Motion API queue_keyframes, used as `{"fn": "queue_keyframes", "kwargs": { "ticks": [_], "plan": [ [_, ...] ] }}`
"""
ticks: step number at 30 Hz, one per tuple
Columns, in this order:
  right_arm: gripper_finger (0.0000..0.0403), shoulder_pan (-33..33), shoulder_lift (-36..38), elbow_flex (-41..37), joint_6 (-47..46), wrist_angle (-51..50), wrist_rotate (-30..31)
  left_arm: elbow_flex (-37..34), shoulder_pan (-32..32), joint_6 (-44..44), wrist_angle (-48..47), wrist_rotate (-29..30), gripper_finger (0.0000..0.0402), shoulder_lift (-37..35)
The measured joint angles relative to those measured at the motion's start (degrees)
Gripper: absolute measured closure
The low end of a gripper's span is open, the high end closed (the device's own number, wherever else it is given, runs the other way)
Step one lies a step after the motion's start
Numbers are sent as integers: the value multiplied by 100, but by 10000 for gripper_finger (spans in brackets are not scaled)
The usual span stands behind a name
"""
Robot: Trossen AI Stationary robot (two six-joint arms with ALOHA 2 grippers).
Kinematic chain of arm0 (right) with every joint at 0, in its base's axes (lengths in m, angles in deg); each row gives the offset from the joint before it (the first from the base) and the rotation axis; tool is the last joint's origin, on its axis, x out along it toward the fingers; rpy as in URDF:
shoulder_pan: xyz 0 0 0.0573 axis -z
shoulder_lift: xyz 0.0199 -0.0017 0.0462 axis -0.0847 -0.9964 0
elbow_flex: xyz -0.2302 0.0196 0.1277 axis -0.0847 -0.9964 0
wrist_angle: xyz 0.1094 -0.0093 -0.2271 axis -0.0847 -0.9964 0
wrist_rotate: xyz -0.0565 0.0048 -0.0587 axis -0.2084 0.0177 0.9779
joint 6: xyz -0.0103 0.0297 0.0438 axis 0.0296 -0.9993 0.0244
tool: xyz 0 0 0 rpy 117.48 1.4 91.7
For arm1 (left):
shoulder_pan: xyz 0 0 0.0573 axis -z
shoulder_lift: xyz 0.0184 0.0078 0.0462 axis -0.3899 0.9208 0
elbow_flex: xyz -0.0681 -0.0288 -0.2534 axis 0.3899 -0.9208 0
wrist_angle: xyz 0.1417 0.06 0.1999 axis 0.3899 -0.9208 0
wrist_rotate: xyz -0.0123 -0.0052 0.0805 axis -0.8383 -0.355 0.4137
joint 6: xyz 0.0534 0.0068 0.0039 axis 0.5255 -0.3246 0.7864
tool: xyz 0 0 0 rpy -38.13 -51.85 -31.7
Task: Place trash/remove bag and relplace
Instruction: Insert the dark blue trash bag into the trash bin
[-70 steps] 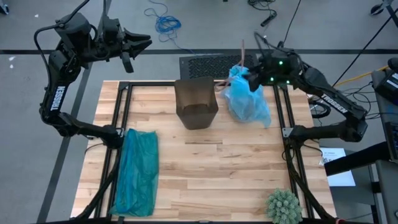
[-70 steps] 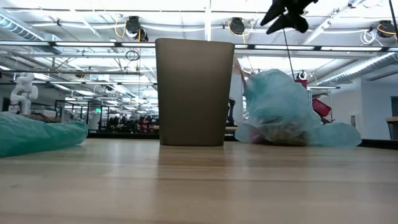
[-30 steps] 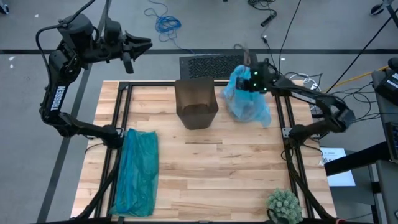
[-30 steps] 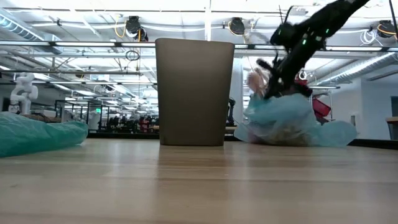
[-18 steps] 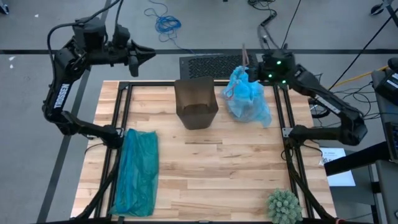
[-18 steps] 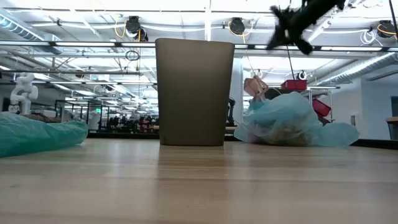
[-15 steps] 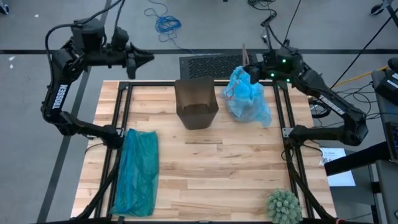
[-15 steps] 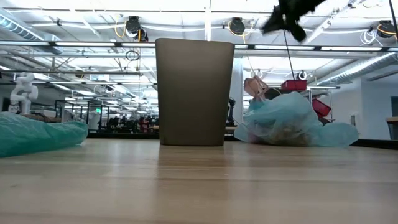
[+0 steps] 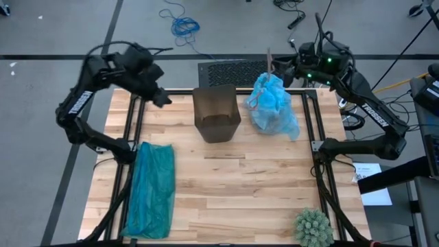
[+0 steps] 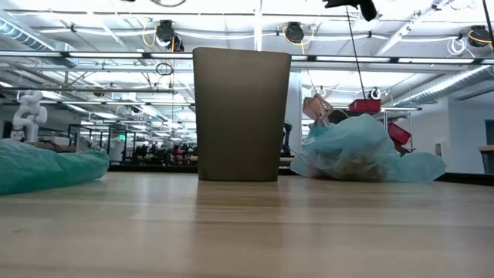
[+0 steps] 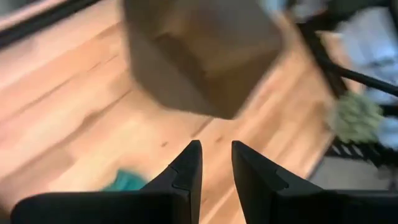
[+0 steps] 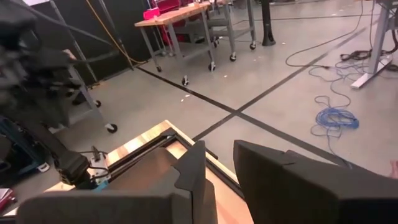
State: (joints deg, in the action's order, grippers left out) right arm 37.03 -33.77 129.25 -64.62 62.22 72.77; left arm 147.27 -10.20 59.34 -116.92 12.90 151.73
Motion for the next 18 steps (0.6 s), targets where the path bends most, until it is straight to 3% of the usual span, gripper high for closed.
{"fn": "queue_keyframes", "kwargs": {
  "ticks": [8, 14, 18],
  "plan": [
    [325, 0, -4, 0, 38, 0, -191, -1375, 924, -998, 6, 445, 318, 117],
    [325, 4, -4, -2, 153, -55, -372, -3213, 1670, -2245, -2, 536, 318, 119],
    [325, 2, -4, -2, 293, -47, -601, -4411, 1982, -2369, 213, 442, 318, 186]
  ]
}}
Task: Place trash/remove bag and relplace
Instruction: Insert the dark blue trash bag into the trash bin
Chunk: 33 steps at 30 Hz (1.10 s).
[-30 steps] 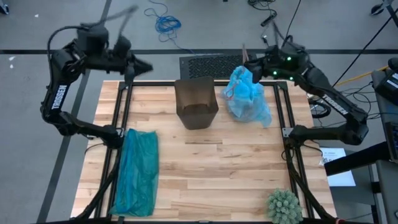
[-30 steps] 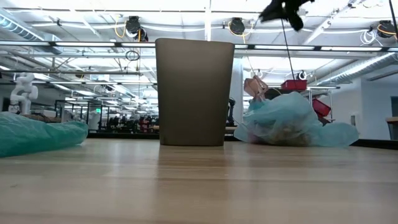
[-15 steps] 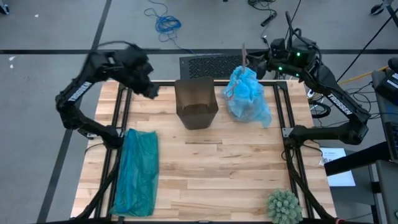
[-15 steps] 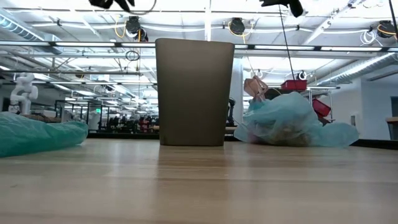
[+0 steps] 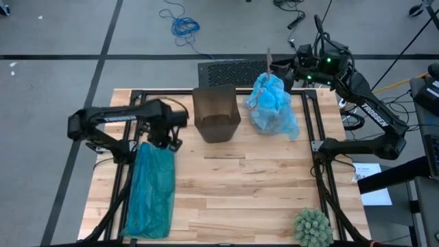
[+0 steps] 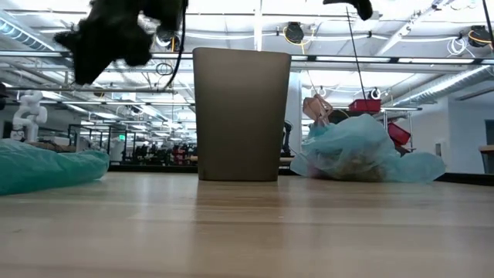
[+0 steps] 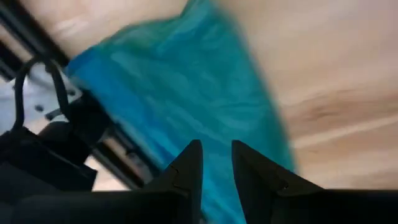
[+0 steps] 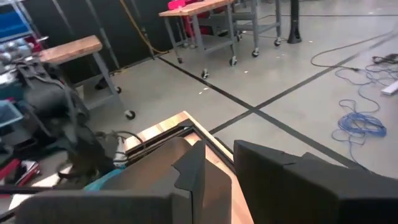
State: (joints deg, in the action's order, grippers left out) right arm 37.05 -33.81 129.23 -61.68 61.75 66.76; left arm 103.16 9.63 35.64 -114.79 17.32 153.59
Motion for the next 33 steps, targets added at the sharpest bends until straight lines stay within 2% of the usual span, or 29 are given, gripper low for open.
{"fn": "queue_keyframes", "kwargs": {
  "ticks": [4, 8, 13, 21, 26, 33],
  "plan": [
    [325, 1, 0, 0, 127, 4, -35, -812, 52, 543, 778, -7, 318, 113],
    [325, 1, 0, 0, 179, 8, -37, -1131, -11, 1197, 1612, -9, 318, 335],
    [325, -1, 0, 0, 180, 8, -40, -1124, -226, 1539, 1693, 263, 306, 704],
    [325, -2, 0, 0, 159, 8, -190, -1122, -574, 1821, 1510, 918, 256, 718],
    [325, -1, 0, 0, 158, 8, -190, -1122, -724, 2257, 1712, 911, 230, 842],
    [325, 1, 0, 0, 149, 9, -188, -1151, -762, 2439, 1617, 471, 226, 1115]
  ]
}}
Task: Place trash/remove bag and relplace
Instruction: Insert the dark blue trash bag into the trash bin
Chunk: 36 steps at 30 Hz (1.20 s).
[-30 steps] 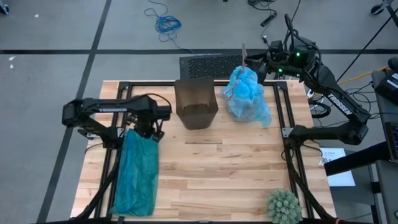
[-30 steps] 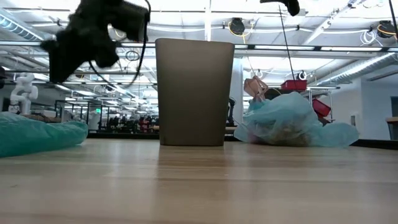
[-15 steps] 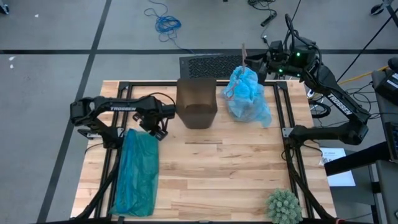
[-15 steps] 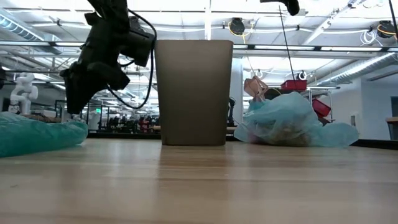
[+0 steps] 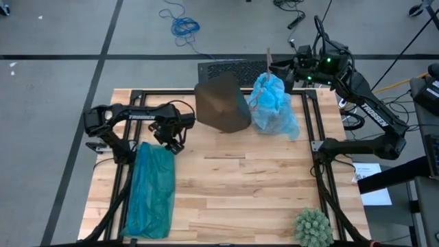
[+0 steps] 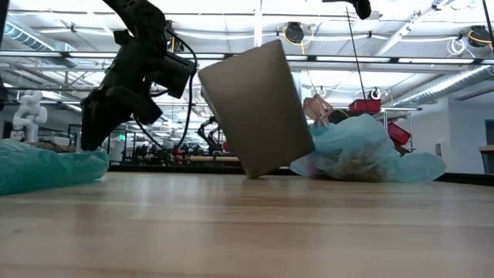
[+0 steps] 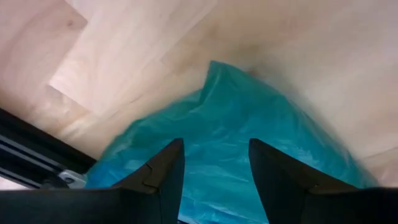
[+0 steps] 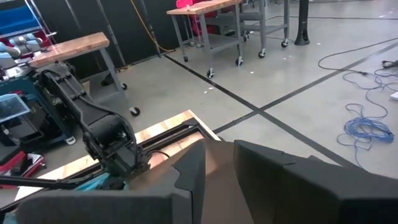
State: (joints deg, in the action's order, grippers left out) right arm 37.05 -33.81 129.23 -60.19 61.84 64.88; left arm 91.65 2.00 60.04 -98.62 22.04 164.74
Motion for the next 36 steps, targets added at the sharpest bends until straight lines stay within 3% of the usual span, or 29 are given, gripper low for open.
{"fn": "queue_keyframes", "kwargs": {
  "ticks": [8, 17, 26, 36],
  "plan": [
    [325, -2, 2, 0, 21, 7, 1, 2, -2, 142, 5, -156, 243, 146],
    [325, -2, 2, 0, 27, 93, 4, 6, 2, 650, 27, -387, 391, 149],
    [325, -2, 2, 0, 37, 97, 4, 390, 41, 695, -426, -654, 400, -336],
    [325, -1, 2, 0, 186, 504, 6, 2217, 33, 127, -1208, -468, 401, -1151]
  ]
}}
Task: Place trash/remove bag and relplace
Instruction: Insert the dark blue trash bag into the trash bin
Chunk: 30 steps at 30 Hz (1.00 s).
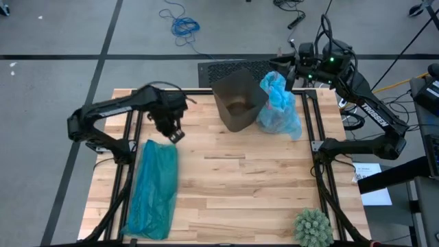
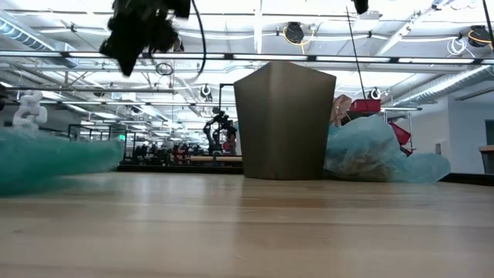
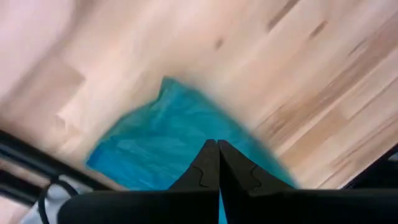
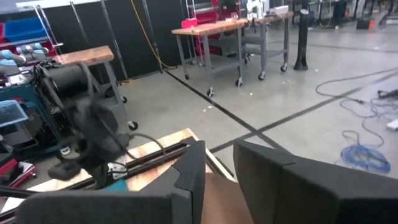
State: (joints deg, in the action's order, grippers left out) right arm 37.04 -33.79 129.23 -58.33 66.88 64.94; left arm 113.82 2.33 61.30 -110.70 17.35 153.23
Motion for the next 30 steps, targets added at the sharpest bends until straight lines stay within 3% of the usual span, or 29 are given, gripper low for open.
{"fn": "queue_keyframes", "kwargs": {
  "ticks": [6, 11, 14, 19, 26, 30],
  "plan": [
    [325, -1, -4, 0, 71, 201, -158, 1394, -3, -358, -142, 116, 401, -66],
    [325, -3, -13, 0, 94, 218, -323, 1982, 83, -1490, -590, -640, 401, -134],
    [325, -1, -21, -2, 101, 219, -321, 1745, 223, -2086, -613, -821, 401, -76],
    [325, -1, -37, 0, 123, 229, -321, 821, 667, -2174, -611, 226, 401, 351],
    [325, -1, -37, -2, 49, 207, -323, -754, 1002, -2737, -262, 310, 401, 476],
    [325, -1, -68, -2, 121, 202, -371, -1380, 847, -2192, 267, 269, 401, 479]
  ]
}}
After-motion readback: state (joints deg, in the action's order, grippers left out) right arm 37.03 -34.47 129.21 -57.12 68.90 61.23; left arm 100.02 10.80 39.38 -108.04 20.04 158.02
